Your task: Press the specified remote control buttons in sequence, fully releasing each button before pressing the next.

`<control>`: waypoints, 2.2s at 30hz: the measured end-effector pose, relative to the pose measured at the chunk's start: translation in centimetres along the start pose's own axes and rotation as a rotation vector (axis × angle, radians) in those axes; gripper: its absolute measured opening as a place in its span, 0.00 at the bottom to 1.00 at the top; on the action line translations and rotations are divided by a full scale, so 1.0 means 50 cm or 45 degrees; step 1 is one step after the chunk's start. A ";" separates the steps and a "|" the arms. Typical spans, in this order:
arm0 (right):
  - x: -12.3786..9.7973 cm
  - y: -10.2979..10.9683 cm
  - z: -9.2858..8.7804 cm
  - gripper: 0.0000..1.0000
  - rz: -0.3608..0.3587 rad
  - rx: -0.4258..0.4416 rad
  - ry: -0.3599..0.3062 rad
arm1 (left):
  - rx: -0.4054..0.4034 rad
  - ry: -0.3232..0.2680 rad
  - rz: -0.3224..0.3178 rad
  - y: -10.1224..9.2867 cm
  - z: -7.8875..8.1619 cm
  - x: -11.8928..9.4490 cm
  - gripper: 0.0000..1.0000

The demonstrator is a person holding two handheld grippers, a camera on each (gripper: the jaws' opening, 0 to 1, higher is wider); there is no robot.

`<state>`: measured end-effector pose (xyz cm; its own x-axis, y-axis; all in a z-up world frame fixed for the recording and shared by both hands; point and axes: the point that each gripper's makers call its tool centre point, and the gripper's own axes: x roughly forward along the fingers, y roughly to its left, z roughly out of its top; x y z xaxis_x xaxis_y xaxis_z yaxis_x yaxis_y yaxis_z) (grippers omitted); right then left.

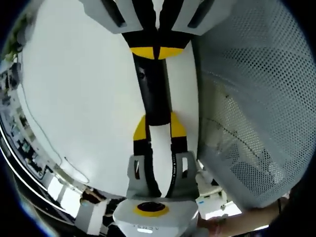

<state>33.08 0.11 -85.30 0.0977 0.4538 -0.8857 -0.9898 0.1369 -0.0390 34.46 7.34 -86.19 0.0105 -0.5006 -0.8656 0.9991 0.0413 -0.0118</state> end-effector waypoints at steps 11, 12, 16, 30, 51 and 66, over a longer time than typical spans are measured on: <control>-0.005 -0.018 -0.002 0.00 -0.024 0.063 0.005 | -0.003 -0.004 0.000 -0.001 0.000 0.000 0.25; -0.005 -0.023 -0.003 0.00 -0.039 0.059 0.011 | -0.003 -0.004 0.000 -0.001 0.001 0.000 0.25; -0.003 -0.026 -0.002 0.00 -0.033 0.051 0.018 | -0.004 -0.004 -0.001 -0.001 0.001 0.000 0.25; 0.003 -0.026 -0.003 0.00 -0.079 -0.080 0.083 | -0.003 -0.003 -0.003 0.000 0.001 0.000 0.25; -0.006 -0.032 -0.007 0.00 -0.043 0.102 -0.008 | -0.011 -0.001 0.003 -0.001 0.001 0.001 0.25; -0.014 -0.030 -0.015 0.00 -0.052 0.026 0.026 | -0.014 -0.007 0.002 0.000 0.001 0.000 0.25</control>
<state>34.39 -1.10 -84.96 0.1355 0.4298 -0.8927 -0.9827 0.1731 -0.0658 34.46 7.30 -86.19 0.0125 -0.5055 -0.8627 0.9985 0.0520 -0.0160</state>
